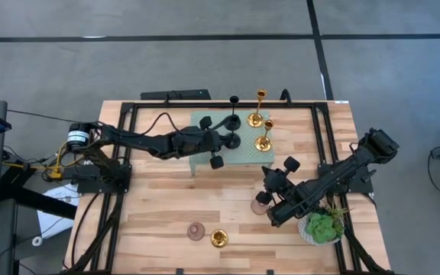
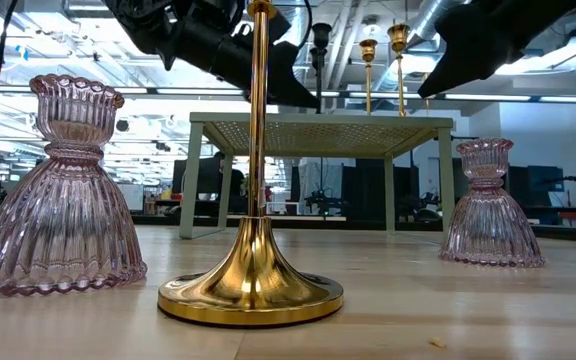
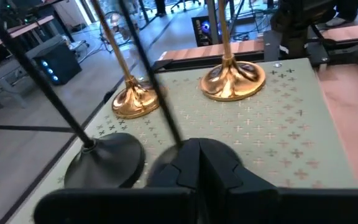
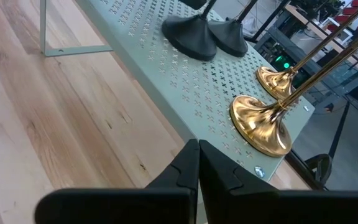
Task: Pick & Place candle stick holders
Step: Put the right pink candle holder on the shelf
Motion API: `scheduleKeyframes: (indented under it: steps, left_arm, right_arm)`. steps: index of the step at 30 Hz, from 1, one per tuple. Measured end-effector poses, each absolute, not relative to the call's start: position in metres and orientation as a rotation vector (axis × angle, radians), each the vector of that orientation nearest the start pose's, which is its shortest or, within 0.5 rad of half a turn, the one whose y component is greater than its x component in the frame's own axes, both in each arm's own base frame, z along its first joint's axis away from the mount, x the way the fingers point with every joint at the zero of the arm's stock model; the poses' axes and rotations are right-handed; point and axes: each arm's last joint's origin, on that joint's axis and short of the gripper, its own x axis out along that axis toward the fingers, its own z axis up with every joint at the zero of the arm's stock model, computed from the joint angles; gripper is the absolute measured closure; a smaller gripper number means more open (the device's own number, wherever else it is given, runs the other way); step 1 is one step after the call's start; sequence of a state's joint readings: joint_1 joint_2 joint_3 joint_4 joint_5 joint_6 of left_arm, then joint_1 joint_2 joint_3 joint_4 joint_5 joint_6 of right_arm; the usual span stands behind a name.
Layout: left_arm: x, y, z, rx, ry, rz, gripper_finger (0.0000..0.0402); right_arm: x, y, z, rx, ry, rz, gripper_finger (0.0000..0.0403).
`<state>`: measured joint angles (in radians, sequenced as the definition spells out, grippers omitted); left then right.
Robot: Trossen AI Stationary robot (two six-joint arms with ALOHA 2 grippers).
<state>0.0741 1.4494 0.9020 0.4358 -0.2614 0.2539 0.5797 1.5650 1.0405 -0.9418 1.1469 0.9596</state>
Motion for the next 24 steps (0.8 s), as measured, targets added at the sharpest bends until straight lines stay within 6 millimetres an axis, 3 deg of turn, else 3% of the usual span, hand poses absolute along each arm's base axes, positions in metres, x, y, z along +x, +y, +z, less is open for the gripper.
scheduleKeyframes:
  steps: [6,15,24]
  left_arm:
    - [0.323,0.010,0.278,0.271,0.154,0.256,0.0399]
    - [0.320,-0.032,0.275,0.297,0.186,0.220,0.0399]
    - [0.308,-0.076,0.271,0.409,0.244,0.276,0.0399]
  right_arm:
    - [0.233,0.121,0.218,-0.289,0.638,-0.824,0.0403]
    - [0.212,0.106,0.240,-0.307,0.656,-0.856,0.0403]
    - [0.213,0.087,0.253,-0.330,0.737,-0.831,0.0403]
